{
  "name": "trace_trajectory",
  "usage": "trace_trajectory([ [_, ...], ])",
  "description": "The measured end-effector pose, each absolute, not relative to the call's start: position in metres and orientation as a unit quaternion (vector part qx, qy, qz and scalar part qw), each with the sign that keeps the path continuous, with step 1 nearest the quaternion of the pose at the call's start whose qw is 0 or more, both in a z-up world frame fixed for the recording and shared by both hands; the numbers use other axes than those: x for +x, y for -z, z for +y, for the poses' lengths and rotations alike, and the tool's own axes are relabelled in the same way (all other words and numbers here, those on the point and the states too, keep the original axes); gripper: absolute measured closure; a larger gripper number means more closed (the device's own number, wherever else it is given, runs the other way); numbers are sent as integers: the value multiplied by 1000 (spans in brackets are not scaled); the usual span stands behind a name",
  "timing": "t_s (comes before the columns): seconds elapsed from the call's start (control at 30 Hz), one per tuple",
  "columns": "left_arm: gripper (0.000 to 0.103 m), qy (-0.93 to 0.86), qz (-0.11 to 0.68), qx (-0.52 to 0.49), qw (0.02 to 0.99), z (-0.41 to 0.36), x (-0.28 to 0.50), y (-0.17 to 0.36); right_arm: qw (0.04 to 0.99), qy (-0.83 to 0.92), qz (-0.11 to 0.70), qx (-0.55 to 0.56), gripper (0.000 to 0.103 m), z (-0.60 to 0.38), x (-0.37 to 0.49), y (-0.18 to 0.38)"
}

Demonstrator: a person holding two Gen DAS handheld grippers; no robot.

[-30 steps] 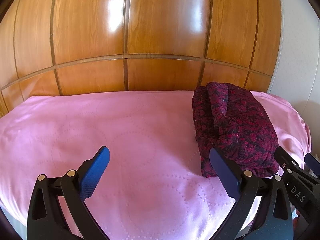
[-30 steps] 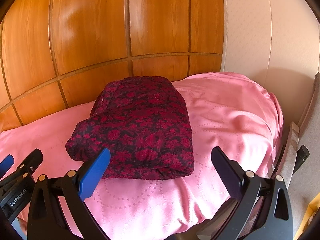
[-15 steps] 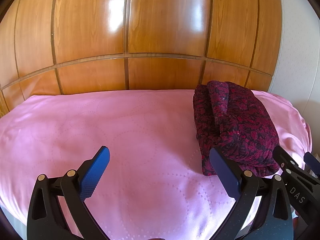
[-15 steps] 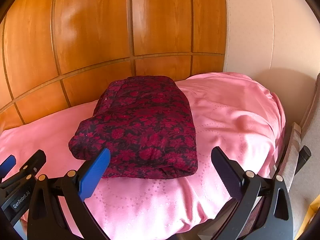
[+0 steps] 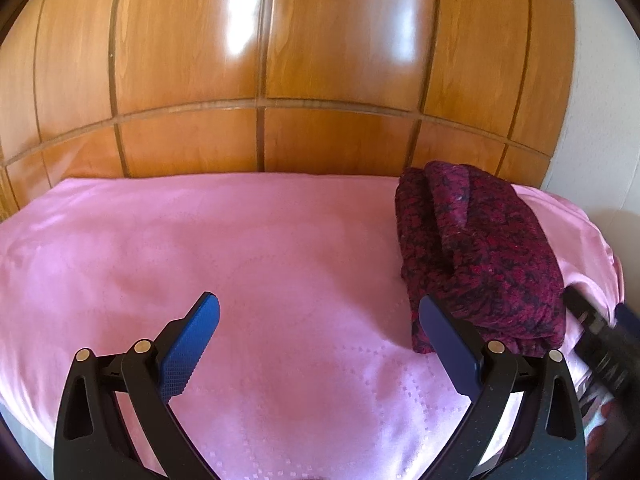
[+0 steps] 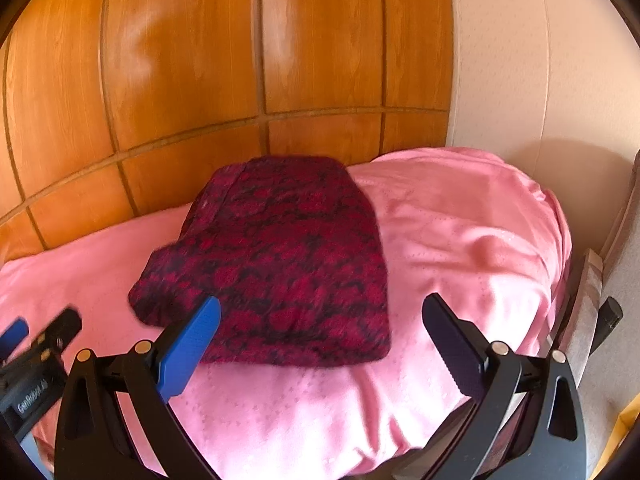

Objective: Fold small clothes

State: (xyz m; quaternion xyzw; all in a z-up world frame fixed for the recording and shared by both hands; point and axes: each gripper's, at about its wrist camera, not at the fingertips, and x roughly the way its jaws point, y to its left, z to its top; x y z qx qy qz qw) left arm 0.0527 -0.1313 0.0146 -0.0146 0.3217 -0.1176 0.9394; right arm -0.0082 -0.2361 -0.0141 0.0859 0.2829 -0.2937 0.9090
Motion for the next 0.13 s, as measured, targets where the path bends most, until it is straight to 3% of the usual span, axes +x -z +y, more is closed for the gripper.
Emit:
trace_trajectory([
  [0.13,4,118,319,-10,940,-131,55,-12,900,333,264,91,2,-268,-8,0],
])
